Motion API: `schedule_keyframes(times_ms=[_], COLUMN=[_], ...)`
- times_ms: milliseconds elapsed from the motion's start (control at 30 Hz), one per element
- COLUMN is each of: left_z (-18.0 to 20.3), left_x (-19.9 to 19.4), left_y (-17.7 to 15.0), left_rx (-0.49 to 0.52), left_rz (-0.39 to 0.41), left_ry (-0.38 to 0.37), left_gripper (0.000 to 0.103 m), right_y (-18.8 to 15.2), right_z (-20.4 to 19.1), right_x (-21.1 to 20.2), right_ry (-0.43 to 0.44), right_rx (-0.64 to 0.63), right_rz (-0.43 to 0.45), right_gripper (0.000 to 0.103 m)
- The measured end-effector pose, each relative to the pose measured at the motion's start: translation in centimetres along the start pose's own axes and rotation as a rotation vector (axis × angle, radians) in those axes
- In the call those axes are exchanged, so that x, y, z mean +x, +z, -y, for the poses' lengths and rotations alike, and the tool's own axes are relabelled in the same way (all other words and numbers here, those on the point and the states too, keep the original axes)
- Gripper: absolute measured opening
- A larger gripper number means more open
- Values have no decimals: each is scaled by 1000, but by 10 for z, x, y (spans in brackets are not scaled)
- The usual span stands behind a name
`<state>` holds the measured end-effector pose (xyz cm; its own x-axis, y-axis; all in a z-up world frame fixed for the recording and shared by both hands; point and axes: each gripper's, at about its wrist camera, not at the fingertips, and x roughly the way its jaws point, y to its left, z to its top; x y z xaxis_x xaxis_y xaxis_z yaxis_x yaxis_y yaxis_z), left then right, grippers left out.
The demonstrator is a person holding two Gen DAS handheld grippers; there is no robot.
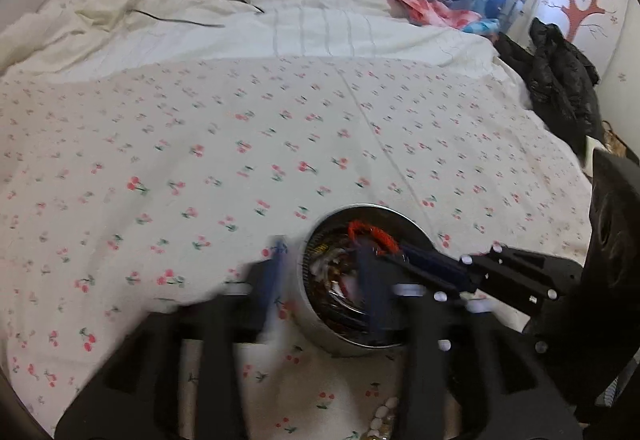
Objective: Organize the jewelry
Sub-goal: 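Open both grippers above the tin to drop the bracelets in, then grasp the white bead bracelet with the left gripper while the right grasps the peach bead bracelet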
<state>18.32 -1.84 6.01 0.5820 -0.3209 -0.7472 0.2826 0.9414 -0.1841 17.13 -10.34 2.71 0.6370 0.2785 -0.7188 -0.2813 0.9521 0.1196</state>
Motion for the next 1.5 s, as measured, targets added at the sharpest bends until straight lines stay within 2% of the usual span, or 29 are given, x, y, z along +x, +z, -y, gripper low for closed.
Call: schedule_keyframes(times_ms=[67, 100, 333, 567, 733, 833, 967, 1167, 1367, 1500], left_z=[-6, -9, -35, -34, -28, -25, -15, -6, -17, -13], left_x=[-5, -7, -17, -27, -37, -40, -46, -49, -40, -40], left_y=[2, 4, 5, -22, -55, -77, -100, -106, -105, -105], left_rx=[-28, -38, -99, -64, -30, -13, 12, 65, 19, 38], left_rz=[16, 17, 28, 2, -21, -55, -74, -79, -111, -108], left_ry=[1, -3, 26, 63, 40, 31, 28, 8, 15, 21], left_gripper=[59, 59, 63, 69, 79, 79, 79, 79, 79, 79], right_y=[-1, -1, 3, -1, -24, -51, -85, -92, -100, -102], right_z=[-1, -1, 9, 18, 28, 33, 24, 1, -12, -9], right_x=[-1, -2, -18, -49, -73, -83, -92, -80, -64, -65], right_ry=[13, 7, -8, -71, -69, -56, -83, -89, -150, -166], right_rx=[5, 4, 38, 41, 86, 113, 110, 24, -65, -62], right_rz=[5, 10, 48, 72, 46, -6, -44, -63, -120, -135], right_gripper=[44, 49, 51, 63, 64, 64, 64, 64, 64, 64])
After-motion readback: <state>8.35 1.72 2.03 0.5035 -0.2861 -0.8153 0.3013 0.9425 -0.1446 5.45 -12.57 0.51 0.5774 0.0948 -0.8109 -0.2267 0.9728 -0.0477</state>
